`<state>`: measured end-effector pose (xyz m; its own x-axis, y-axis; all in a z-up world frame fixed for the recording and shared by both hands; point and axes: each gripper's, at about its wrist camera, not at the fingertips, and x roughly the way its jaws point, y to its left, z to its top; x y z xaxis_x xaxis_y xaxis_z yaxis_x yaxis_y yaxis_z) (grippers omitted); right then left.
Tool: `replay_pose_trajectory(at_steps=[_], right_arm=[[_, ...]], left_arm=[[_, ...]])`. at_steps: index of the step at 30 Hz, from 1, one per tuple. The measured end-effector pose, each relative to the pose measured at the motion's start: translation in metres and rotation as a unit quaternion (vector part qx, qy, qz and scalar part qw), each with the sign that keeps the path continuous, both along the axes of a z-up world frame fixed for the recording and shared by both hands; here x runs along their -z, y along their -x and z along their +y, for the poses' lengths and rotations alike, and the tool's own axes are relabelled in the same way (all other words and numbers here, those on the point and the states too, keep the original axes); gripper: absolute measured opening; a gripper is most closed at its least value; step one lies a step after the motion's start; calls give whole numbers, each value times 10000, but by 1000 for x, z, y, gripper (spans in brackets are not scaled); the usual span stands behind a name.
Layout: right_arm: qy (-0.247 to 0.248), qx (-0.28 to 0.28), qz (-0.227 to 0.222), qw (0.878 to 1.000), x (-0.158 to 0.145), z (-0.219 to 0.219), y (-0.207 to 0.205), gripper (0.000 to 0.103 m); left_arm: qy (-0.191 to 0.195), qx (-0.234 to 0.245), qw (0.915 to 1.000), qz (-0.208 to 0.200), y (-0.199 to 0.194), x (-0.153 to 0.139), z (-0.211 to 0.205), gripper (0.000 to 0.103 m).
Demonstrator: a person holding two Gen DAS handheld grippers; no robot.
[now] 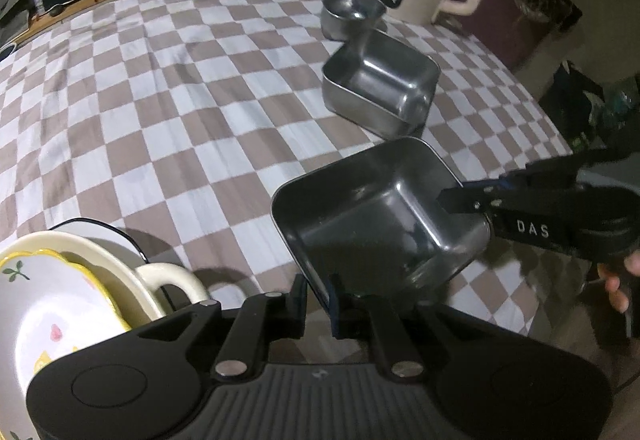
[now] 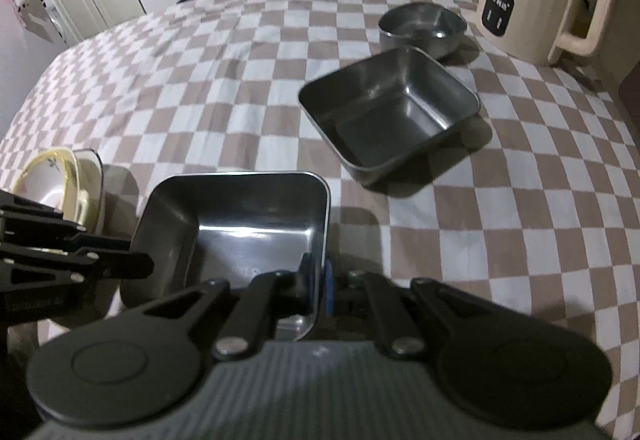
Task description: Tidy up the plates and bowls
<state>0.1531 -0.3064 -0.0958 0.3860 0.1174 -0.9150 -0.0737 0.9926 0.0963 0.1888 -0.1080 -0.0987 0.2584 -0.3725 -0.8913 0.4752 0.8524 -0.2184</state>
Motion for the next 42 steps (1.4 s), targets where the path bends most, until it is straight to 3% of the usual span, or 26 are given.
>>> replay_pose_trajectory(at_steps=[12, 15, 18, 20, 22, 26, 31, 35, 42], right_arm=[[29, -6, 323, 9995, 13, -4, -4, 8], [-63, 3, 312, 9995, 12, -5, -3, 12], [-210, 11, 245, 9995, 10, -6, -2, 24], [-223, 59, 132, 9996, 5, -7, -1, 42], [-310, 143, -20, 9994, -2, -11, 0, 46], [-489, 450, -454, 9968, -18, -25, 0, 55], [-547, 918, -987, 9894, -28, -51, -10, 59], [-399, 1167, -1492, 9811, -29, -66, -22, 59], [-335, 978, -1804, 9781, -18, -79, -49, 59]], left_arm=[[-41, 99, 9999, 10, -3, 5, -6, 12], [-28, 88, 10000, 26, -4, 5, -7, 13], [41, 50, 10000, 50, -6, 4, -5, 26], [96, 9, 10000, -16, -6, 0, -3, 39], [198, -66, 9998, -63, -7, -5, -1, 45], [493, -369, 9979, -190, -11, -17, 4, 76], [1012, -771, 9914, -311, -18, -30, -1, 82], [1416, -1210, 9824, -168, -27, -30, -11, 82], [1663, -1456, 9752, -138, -41, -26, -36, 82]])
